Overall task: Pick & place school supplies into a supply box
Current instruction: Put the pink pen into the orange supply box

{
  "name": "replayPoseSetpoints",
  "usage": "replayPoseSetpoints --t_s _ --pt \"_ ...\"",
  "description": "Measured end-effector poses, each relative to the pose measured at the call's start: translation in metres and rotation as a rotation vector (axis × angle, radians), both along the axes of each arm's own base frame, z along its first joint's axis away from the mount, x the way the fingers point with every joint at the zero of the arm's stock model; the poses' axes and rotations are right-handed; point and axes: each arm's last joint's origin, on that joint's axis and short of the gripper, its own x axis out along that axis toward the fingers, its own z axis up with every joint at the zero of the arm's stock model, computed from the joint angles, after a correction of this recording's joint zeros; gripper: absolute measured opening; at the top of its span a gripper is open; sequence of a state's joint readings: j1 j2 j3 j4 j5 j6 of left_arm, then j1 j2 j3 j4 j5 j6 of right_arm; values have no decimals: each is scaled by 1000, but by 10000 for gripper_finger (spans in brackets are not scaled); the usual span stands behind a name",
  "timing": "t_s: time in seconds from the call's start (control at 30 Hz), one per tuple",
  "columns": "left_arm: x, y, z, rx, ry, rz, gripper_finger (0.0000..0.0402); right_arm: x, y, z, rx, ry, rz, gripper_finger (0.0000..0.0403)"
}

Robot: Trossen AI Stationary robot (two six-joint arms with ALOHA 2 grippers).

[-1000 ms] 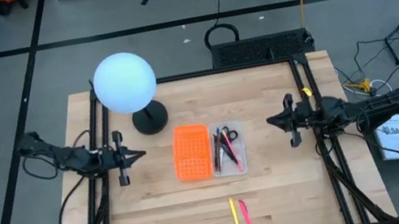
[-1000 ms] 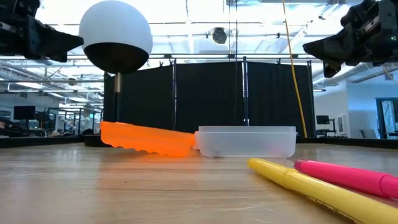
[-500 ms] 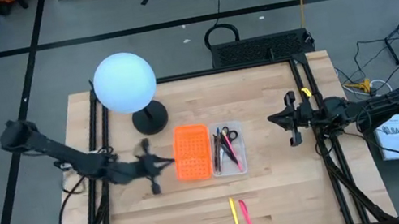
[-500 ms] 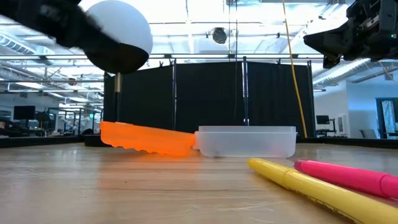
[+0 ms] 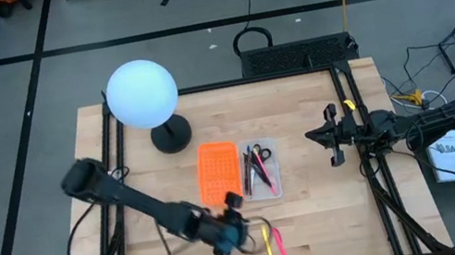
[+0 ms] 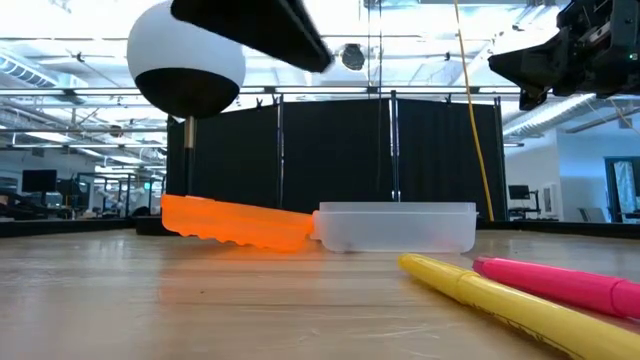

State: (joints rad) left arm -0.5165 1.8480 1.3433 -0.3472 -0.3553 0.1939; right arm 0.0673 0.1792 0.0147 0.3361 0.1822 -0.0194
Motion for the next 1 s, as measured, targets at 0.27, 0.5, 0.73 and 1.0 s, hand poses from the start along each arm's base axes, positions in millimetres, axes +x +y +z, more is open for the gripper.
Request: replayPoseSetpoints --t_s 0.27,0.5,0.73,1.0 --pt "36 -33 -10 182 126 -169 176 0 0 3 28 -36 4 0" --pt "50 -44 -26 199 143 -456 227 0 0 4 42 -44 6 0" --pt "63 -39 -34 184 103 -545 230 1 0 0 56 -10 8 0" --pt "72 -33 -62 192 154 -652 230 3 0 0 59 0 9 0"
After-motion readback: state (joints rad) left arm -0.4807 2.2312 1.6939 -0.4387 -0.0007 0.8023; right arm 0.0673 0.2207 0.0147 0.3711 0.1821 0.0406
